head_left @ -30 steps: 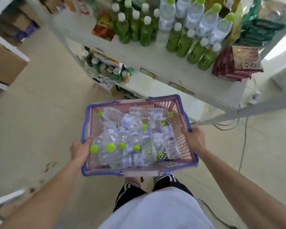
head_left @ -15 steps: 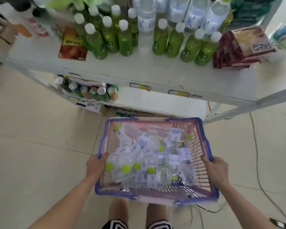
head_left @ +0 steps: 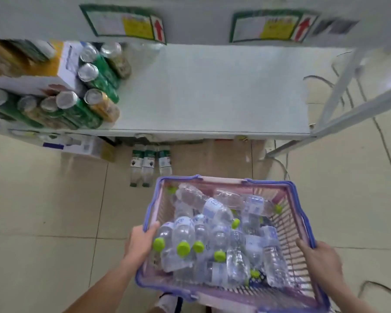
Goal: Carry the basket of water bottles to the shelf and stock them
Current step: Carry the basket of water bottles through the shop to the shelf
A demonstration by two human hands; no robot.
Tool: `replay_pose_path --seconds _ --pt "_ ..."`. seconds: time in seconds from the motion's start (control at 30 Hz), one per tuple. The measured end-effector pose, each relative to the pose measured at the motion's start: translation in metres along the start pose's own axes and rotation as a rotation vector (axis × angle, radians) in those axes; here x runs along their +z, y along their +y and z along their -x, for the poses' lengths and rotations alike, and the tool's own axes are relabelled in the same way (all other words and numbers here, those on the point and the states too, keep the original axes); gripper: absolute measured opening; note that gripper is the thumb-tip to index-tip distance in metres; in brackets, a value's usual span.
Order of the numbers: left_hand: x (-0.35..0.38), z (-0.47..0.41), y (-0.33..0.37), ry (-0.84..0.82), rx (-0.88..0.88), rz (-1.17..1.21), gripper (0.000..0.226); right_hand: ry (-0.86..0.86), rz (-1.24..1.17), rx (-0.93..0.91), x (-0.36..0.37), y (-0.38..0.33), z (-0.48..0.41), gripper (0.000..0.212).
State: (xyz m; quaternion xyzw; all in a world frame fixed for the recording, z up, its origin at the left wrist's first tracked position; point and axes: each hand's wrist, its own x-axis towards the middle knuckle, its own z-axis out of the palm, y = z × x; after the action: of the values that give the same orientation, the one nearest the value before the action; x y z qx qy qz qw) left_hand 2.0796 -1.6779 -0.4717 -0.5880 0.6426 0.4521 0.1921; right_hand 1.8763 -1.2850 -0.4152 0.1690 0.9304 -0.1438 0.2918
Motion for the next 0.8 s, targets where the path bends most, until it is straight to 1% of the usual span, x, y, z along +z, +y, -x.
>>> replay_pose_path --seconds 0.17,0.3,0.4,0.47,0.6,0.7,0.8 --pt "0.053 -0.067 -0.031 0.011 -0.006 -0.056 0.055 -0.008 0.029 0.041 0.047 0.020 -0.053 0.048" --pt "0.080 -0.095 -0.030 0.075 -0.008 0.007 0.055 -0.011 -0.015 0.010 0.065 0.012 -0.089 0.044" --pt "0.093 -0.117 -0.014 0.136 0.016 0.076 0.055 -0.002 -0.070 -0.053 0.072 -0.003 -0.120 0.039" --pt "0.096 -0.129 0.002 0.156 0.020 0.098 0.054 0.019 -0.082 -0.088 0.076 -0.012 -0.143 0.041" --pt "0.101 -0.148 0.043 0.198 0.120 0.135 0.054 0.055 -0.152 -0.103 0.089 -0.032 -0.180 0.039" --pt "0.106 -0.170 0.076 0.224 0.225 0.136 0.057 0.086 -0.223 -0.100 0.100 -0.046 -0.209 0.047" --pt "0.112 -0.189 0.097 0.258 0.266 0.058 0.052 0.126 -0.228 -0.117 0.107 -0.063 -0.234 0.049"
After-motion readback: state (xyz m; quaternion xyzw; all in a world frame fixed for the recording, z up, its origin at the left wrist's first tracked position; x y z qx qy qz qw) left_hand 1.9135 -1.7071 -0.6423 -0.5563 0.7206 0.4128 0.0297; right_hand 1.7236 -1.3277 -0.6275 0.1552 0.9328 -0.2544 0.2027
